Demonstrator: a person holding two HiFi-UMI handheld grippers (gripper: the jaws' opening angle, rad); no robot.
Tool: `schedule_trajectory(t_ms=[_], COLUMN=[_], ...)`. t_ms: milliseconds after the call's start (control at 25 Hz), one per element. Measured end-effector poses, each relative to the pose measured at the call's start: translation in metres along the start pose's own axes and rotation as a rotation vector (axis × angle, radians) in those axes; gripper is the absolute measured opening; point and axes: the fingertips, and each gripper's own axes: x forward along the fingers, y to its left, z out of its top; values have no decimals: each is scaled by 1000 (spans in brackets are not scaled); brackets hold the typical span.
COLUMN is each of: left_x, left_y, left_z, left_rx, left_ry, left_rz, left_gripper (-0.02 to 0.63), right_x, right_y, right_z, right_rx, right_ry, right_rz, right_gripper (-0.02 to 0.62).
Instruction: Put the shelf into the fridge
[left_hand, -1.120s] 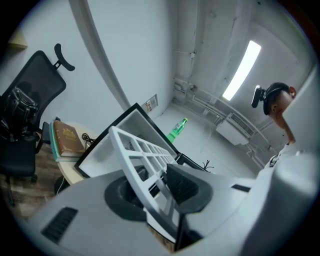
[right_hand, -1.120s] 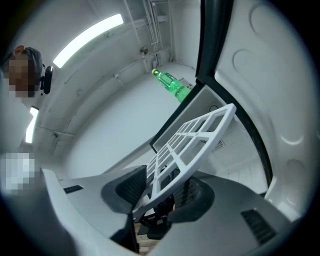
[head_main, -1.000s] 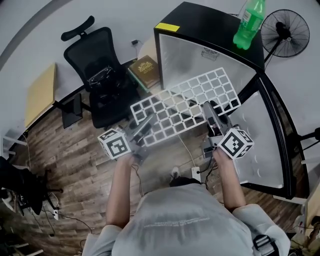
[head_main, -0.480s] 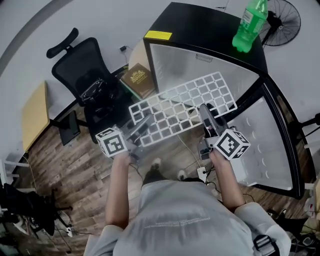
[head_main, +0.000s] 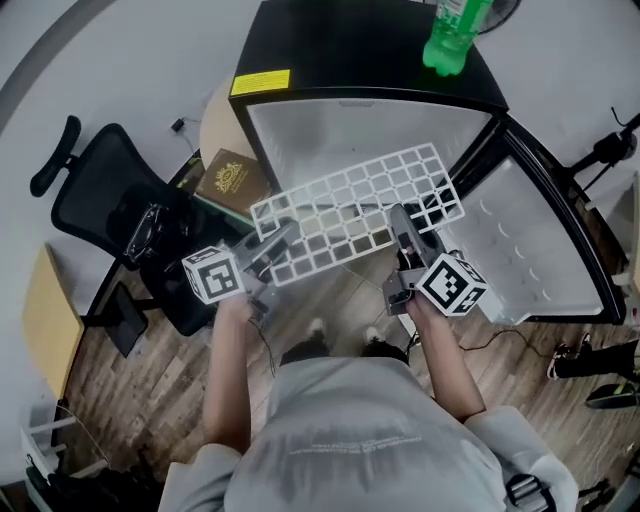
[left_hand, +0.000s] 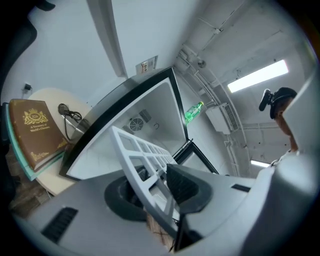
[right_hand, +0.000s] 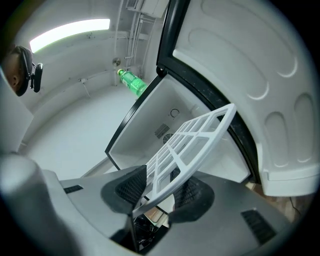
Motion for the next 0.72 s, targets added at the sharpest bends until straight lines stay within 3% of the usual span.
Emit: schedule_trajectory(t_ms=[360, 520, 720], left_x=[40, 51, 59], left_y=[17, 23, 32], left_z=[4, 1, 3], left_rx=[16, -19, -62], left_ry=[178, 249, 280], left_rz=[-112, -132, -146], left_gripper=[98, 98, 98], right_x=[-18, -22, -17], right_y=[-27, -35, -40], right_z=[-2, -7, -12], right_rx=[71, 104, 127], right_ry=[-130, -148, -160], right_rz=[-156, -208, -238], right_gripper=[143, 143, 143])
